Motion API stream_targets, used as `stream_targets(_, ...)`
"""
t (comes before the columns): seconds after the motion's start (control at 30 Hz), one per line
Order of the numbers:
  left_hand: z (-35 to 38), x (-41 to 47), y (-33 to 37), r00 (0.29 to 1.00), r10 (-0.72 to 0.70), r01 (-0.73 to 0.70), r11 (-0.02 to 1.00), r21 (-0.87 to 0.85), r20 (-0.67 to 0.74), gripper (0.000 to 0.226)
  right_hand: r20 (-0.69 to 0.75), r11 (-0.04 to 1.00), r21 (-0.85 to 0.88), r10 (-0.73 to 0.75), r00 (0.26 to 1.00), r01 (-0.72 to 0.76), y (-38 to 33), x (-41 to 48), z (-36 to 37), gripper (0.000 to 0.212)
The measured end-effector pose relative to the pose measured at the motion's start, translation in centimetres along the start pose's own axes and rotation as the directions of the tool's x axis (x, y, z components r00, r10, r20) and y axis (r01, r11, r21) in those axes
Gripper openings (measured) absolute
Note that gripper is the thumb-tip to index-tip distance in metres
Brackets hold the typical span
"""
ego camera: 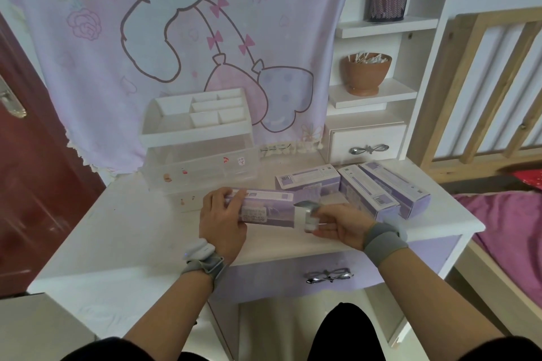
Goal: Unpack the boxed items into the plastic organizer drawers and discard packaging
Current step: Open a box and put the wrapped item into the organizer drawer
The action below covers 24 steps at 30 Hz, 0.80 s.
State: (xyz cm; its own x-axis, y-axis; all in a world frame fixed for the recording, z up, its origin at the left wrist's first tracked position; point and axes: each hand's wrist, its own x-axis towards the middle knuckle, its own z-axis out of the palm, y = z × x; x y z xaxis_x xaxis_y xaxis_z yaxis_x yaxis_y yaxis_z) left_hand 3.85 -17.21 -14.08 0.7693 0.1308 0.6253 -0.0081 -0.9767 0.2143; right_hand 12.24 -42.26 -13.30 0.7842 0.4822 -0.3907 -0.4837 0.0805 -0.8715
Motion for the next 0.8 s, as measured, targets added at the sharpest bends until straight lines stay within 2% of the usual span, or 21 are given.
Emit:
stream_targets(0.13, -0.2, -0.3, -0.5, 0.994, -0.091, 0.089, 0.996, 0.025, 0.058, 0.065, -0.104, 0.997, 0.06, -0.034, 0.994, 0.04, -0.1, -0.1, -0.4, 0.024)
stream_targets(0.33, -0.7, -0.2, -0.9, 0.968, -0.236, 0.23, 0.97, 0.077, 0.08, 0.065, -0.193, 0.987, 0.092, -0.113, 0.975, 0.133, -0.9, -0.6, -1.7, 0.041)
stream_targets(0.47, -1.2, 0.0, -1.8, 0.91, -0.363, 0.337, 0.929, 0.153, 0.198, 0.077, -0.254, 0.971, 0.147, -0.149, 0.956, 0.19, -1.6, -1.1, -3.0, 0.043)
stream_targets(0.57, -1.7, 0.1, -1.9, 0.905, -0.377, 0.356, 0.925, 0.132, 0.198, 0.079, -0.282, 0.948, 0.197, -0.189, 0.94, 0.25, -2.4, -1.5, -3.6, 0.034)
stream_targets(0.63, -2.0, 0.1, -1.9, 0.936, -0.344, 0.342, 0.939, 0.044, 0.076, 0.062, -0.29, 0.924, 0.256, -0.207, 0.934, 0.285, -3.0, -1.7, -3.5, 0.03)
stream_targets(0.7, -2.4, 0.3, -2.3, 0.937, -0.34, 0.331, 0.937, -0.113, -0.08, 0.032, -0.275, 0.89, 0.345, -0.208, 0.939, 0.298, -3.8, -1.8, -2.9, 0.025)
stream_targets(0.77, -2.9, 0.6, -2.6, 0.892, -0.446, 0.396, 0.853, -0.341, -0.08, 0.012, -0.246, 0.853, 0.422, -0.219, 0.944, 0.308, -5.0, -1.9, -1.8, 0.018)
stream_targets(0.8, -3.1, 0.8, -2.8, 0.85, -0.526, 0.454, 0.759, -0.468, -0.029, 0.007, -0.226, 0.844, 0.436, -0.234, 0.946, 0.313, -5.7, -1.9, -0.9, 0.017)
